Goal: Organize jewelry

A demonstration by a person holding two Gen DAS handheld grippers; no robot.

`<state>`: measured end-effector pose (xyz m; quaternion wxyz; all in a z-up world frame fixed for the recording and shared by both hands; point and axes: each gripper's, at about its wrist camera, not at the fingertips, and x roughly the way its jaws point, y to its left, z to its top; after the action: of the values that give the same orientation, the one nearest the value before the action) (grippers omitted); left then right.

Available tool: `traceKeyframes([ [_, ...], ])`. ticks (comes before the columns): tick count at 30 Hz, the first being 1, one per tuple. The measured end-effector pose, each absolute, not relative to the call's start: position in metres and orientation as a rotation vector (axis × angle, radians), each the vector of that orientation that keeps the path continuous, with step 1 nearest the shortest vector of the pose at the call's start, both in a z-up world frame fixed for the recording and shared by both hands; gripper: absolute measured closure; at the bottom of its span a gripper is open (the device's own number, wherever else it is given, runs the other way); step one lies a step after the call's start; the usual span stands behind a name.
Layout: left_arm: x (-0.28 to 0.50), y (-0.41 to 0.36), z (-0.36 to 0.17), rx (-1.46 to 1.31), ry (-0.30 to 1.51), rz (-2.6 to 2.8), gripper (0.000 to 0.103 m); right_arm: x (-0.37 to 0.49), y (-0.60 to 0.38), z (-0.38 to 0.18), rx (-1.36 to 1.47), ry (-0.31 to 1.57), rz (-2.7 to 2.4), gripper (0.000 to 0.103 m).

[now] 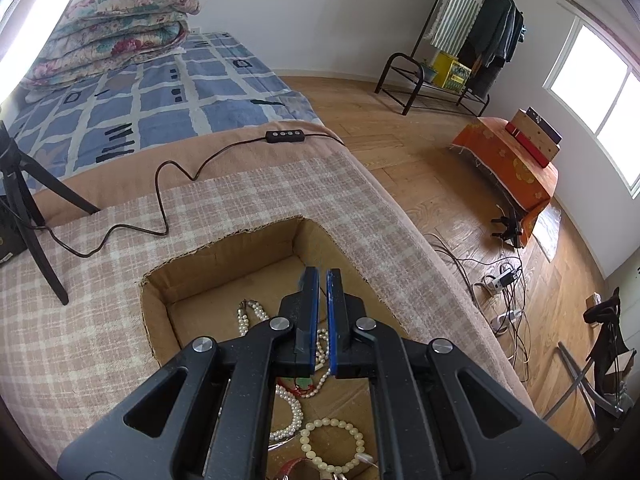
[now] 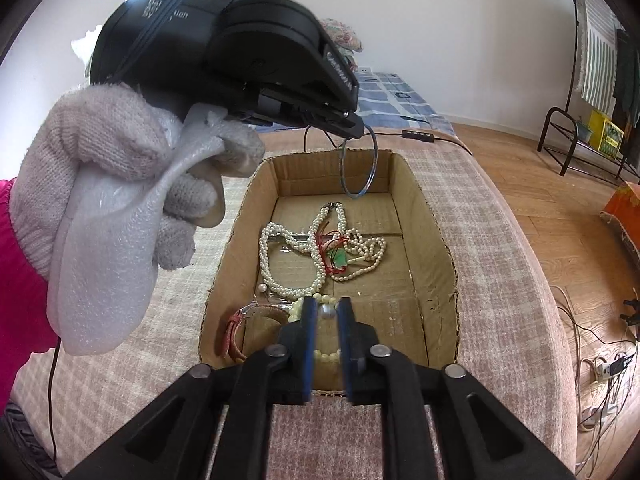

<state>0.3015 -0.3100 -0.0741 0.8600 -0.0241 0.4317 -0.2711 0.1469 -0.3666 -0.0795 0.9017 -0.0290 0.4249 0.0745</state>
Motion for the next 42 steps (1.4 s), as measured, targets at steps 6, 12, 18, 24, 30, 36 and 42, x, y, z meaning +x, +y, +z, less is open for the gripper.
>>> traceKeyframes([
  [6, 0.298, -0.314, -0.071, -0.023, 0.899, -0.570, 0.065, 0.145, -0.363, -0.079, -0.078, 0.868, 0.142, 0.037],
  [12, 0.292, -0.312, -0.065, -0.008, 0.866, -0.558, 0.040, 0.143, -0.360, -0.074, -0.102, 0.837, 0.111, 0.011],
  [18, 0.288, -0.309, -0.060, -0.001, 0.847, -0.537, 0.030, 0.145, -0.356, -0.071, -0.113, 0.837, 0.095, 0.005],
  [24, 0.283, -0.302, -0.053, -0.004, 0.841, -0.524, 0.030, 0.143, -0.352, -0.067, -0.127, 0.826, 0.093, 0.002],
  [30, 0.272, -0.293, -0.040, -0.001, 0.823, -0.508, 0.030, 0.139, -0.349, -0.058, -0.136, 0.808, 0.090, 0.002],
  [36, 0.259, -0.280, -0.023, 0.003, 0.794, -0.485, 0.030, 0.132, -0.346, -0.044, -0.134, 0.776, 0.091, 0.002],
  [42, 0.245, -0.264, -0.007, 0.004, 0.771, -0.452, 0.030, 0.123, -0.343, -0.031, -0.145, 0.750, 0.093, 0.002],
])
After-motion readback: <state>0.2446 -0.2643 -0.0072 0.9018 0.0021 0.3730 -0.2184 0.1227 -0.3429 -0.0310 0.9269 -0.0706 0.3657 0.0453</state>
